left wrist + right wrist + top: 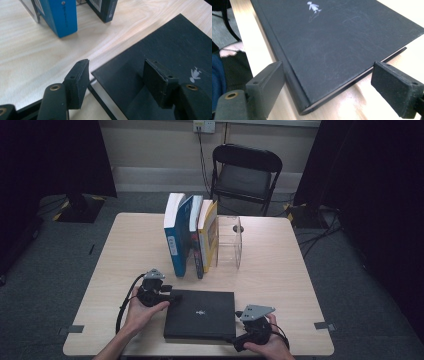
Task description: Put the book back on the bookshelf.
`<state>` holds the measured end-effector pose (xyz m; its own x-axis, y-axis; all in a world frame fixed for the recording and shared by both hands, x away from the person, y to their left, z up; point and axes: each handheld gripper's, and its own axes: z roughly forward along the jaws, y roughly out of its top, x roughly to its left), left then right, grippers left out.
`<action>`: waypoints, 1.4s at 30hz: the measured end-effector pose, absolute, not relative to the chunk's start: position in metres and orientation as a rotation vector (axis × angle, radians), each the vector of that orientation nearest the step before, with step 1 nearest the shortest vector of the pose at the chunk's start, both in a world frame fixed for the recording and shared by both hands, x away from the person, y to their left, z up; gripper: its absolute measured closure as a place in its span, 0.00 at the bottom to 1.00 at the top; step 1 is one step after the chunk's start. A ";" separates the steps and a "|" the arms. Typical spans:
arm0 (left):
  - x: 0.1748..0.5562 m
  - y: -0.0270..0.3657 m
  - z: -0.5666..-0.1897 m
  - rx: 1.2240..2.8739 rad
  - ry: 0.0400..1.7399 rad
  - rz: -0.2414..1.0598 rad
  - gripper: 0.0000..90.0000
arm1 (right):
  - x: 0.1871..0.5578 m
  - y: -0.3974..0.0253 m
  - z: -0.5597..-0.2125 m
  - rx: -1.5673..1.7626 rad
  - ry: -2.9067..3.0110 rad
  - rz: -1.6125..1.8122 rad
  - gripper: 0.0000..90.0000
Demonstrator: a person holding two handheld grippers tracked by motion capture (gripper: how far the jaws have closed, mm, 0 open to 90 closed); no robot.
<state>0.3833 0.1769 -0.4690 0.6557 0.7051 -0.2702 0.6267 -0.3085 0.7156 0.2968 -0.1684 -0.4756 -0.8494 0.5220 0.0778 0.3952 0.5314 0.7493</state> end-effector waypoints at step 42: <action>0.360 0.171 -0.467 2.112 0.892 -0.066 0.46 | 0.323 -0.186 -0.476 0.878 2.616 1.206 0.28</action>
<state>0.3600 0.1705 -0.4673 0.7474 0.5735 -0.3354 0.6164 -0.4103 0.6720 0.3227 -0.1861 -0.4763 -0.8222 0.5565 0.1196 0.4524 0.5113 0.7307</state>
